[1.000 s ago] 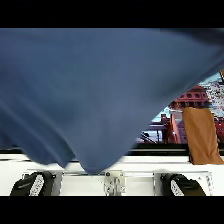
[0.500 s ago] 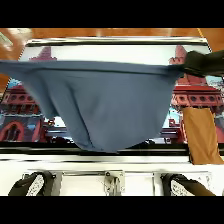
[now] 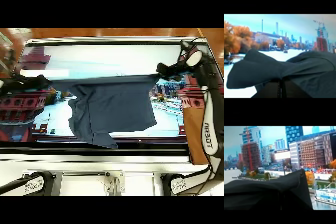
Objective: Fold the shirts.
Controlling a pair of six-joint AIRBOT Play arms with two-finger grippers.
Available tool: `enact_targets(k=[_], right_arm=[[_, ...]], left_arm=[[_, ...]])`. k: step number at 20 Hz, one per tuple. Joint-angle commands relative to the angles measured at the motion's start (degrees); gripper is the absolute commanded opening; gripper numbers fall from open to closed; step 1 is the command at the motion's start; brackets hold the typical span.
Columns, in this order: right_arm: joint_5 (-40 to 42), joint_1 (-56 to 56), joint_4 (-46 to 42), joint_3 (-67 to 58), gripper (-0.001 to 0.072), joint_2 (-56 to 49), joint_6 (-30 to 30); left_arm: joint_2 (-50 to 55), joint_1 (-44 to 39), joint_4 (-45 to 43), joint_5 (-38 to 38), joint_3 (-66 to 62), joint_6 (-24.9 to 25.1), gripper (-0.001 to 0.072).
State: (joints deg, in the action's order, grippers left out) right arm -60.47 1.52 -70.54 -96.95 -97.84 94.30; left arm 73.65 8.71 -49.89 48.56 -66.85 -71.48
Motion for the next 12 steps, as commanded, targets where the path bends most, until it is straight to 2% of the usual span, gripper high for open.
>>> enact_targets(k=[1,2,4,5,7,8,9,10,11,12], right_arm=[[-0.4,-1.8,4.2,0.0,0.0068,-5.1,0.0],[-0.1,-1.9,4.3,0.0,0.0125,-5.0,0.0],[-2.8,-1.3,4.4,-1.0,0.0609,-3.3,-1.7],[-6.4,-0.3,3.4,-2.4,0.0632,-2.0,-5.1],[-14.1,2.8,-3.6,-4.2,0.0631,1.5,-8.3],[-19.2,4.7,-8.1,-4.2,0.063,3.2,-8.2],[-24.5,7.1,-10.8,-4.1,0.0522,4.3,-8.2],[-28.7,9.7,-10.5,-3.3,0.0494,4.9,-8.6],[-32.0,12.5,-7.8,-1.3,0.0498,5.4,-9.8],[-33.7,14.9,-4.3,1.6,0.0501,5.8,-9.9]], left_arm=[[9.3,-4.7,2.4,0.1,0.3,-1.8,0.0036],[10.2,-4.8,2.4,1.1,0.3,-3.3,0.0065],[10.0,-2.9,2.2,5.4,-0.4,-3.5,0.0499],[9.8,-0.6,1.0,10.8,-2.3,-4.2,0.0577],[9.8,5.2,-5.0,24.8,-7.1,-7.7,0.0574],[9.7,7.8,-8.7,31.8,-8.4,-9.0,0.0474],[9.2,10.3,-11.9,38.7,-8.3,-8.9,0.03],[8.3,12.0,-13.8,42.7,-6.8,-8.5,0.0296],[6.7,13.2,-14.2,43.8,-3.5,-7.5,0.0308],[4.7,13.6,-13.9,42.4,1.0,-7.3,0.0393]])
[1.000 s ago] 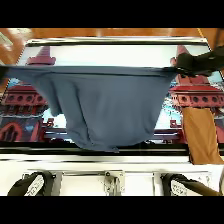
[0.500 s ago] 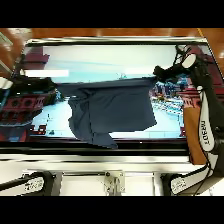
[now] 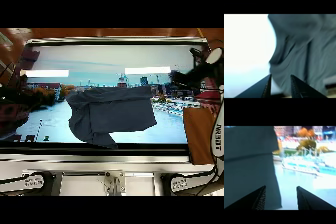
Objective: Fold the shirts.
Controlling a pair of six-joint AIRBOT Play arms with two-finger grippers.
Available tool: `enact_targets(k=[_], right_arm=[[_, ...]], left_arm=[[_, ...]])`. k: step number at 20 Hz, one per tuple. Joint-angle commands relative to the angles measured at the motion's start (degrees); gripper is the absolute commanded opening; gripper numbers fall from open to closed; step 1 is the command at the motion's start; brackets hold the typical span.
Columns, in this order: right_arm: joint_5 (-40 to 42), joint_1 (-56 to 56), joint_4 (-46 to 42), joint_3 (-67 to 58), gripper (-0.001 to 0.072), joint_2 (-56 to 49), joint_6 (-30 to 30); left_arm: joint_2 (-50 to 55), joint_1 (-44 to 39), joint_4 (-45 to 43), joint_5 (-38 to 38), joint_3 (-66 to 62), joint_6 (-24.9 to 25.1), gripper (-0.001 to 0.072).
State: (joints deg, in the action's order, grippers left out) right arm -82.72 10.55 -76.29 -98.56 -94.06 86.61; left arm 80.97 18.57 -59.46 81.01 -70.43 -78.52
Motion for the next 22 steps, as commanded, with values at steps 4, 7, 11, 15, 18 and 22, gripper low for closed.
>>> enact_targets(k=[4,7,11,15,18,22], right_arm=[[-7.6,10.0,15.0,19.1,0.0624,3.5,-3.6],[-1.0,8.2,19.2,24.3,0.0624,3.5,-4.7],[5.0,5.3,19.2,24.4,0.0624,3.5,-4.7],[6.0,4.9,18.7,24.4,0.0624,3.4,-4.8],[6.3,4.9,18.6,24.4,0.0624,3.4,-4.7],[6.8,4.8,14.6,24.5,0.0624,3.4,-2.8]], left_arm=[[-9.1,0.4,9.7,-4.9,29.9,2.8,0.0707],[-8.8,-5.1,20.2,-13.6,41.6,6.5,0.0706],[-8.8,-12.3,26.2,-21.2,44.9,7.0,0.0705],[-8.0,-17.3,31.0,-27.2,44.9,6.9,0.0662],[-6.3,-20.2,35.6,-30.2,44.9,7.0,0.0578],[-4.7,-21.4,36.0,-29.1,44.8,9.4,0.0108]])
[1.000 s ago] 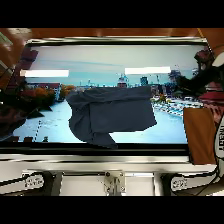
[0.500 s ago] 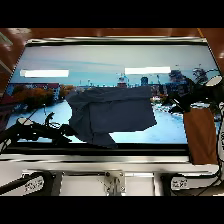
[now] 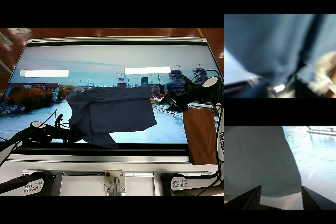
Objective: Fold the shirts.
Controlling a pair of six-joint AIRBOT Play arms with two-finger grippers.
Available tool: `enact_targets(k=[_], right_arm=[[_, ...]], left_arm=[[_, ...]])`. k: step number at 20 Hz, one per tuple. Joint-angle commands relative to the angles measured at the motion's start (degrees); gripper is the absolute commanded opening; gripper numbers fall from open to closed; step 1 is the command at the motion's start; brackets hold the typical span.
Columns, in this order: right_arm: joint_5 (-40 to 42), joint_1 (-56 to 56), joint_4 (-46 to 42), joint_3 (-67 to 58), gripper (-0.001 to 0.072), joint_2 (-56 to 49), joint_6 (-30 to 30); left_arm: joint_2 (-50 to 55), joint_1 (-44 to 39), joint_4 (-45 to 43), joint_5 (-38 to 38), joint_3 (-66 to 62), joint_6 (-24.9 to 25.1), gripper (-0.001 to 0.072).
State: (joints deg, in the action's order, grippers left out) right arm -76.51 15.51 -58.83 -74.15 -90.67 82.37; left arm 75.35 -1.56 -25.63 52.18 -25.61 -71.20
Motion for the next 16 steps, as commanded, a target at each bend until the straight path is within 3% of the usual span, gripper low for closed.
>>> enact_targets(k=[1,4,8,11,16], right_arm=[[0.7,-0.4,-4.4,0.6,0.0624,0.0,2.0],[3.6,-1.9,-3.9,5.1,0.0624,0.0,2.3],[4.9,-3.8,-0.5,7.1,0.0624,-3.5,2.1],[4.5,-5.4,-1.6,7.1,0.0624,-6.0,2.1],[-2.8,-4.9,-5.9,7.1,0.0624,-6.6,0.4]], left_arm=[[0.7,-1.2,2.1,0.5,-0.2,4.2,0.0036],[-1.1,-1.1,2.0,0.9,-1.6,8.1,0.0035],[-6.1,1.4,0.3,1.4,-2.6,8.7,0.0035],[-9.6,3.9,-3.4,6.0,-2.9,9.0,0.0036],[-13.5,6.4,-4.5,8.4,-2.9,9.0,0.0036]])
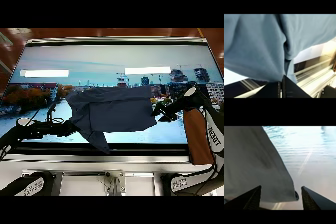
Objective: Fold the shirts.
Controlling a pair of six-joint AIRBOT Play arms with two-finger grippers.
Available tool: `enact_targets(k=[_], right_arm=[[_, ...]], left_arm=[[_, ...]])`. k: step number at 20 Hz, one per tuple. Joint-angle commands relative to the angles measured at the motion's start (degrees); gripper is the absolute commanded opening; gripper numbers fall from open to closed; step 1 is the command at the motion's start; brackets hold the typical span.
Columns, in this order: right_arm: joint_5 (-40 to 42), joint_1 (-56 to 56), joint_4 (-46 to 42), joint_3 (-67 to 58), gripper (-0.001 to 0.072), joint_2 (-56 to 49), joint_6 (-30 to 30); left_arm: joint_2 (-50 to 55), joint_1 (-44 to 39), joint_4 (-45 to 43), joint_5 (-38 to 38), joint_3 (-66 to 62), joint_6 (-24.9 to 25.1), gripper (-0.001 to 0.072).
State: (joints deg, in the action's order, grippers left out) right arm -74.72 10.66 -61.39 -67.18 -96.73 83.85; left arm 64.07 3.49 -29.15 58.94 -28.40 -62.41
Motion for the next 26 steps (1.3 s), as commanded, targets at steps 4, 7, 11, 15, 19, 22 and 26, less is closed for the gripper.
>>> enact_targets(k=[4,7,11,15,19,22,26], right_arm=[[-1.6,-2.4,-1.9,0.2,0.0624,-0.6,-0.6],[3.7,-5.8,-2.2,0.2,0.0584,-0.7,3.1],[5.1,-9.4,-1.9,0.1,0.0075,-0.9,4.2],[6.3,-8.9,1.4,-3.3,0.0066,8.7,-5.2],[7.3,-4.7,2.8,-20.0,0.0066,26.9,-10.8],[17.2,-1.6,-1.6,-32.9,0.0066,41.6,-9.8],[14.8,-0.9,-13.2,-41.0,0.0066,54.6,-1.3]], left_arm=[[-2.5,1.7,-1.1,1.8,-2.4,0.2,0.0036],[-2.5,1.8,-1.1,2.1,-6.2,0.3,0.0036],[-2.5,4.0,-1.3,3.0,-12.0,0.3,0.0036],[-4.0,10.5,-9.2,10.6,-24.5,0.3,0.0035],[-11.4,17.6,-11.8,16.3,-51.9,0.0,0.0035],[-17.2,22.6,-11.9,11.5,-74.2,-0.8,0.0035],[-22.3,27.7,-17.3,9.7,-90.5,-10.1,0.0036]])
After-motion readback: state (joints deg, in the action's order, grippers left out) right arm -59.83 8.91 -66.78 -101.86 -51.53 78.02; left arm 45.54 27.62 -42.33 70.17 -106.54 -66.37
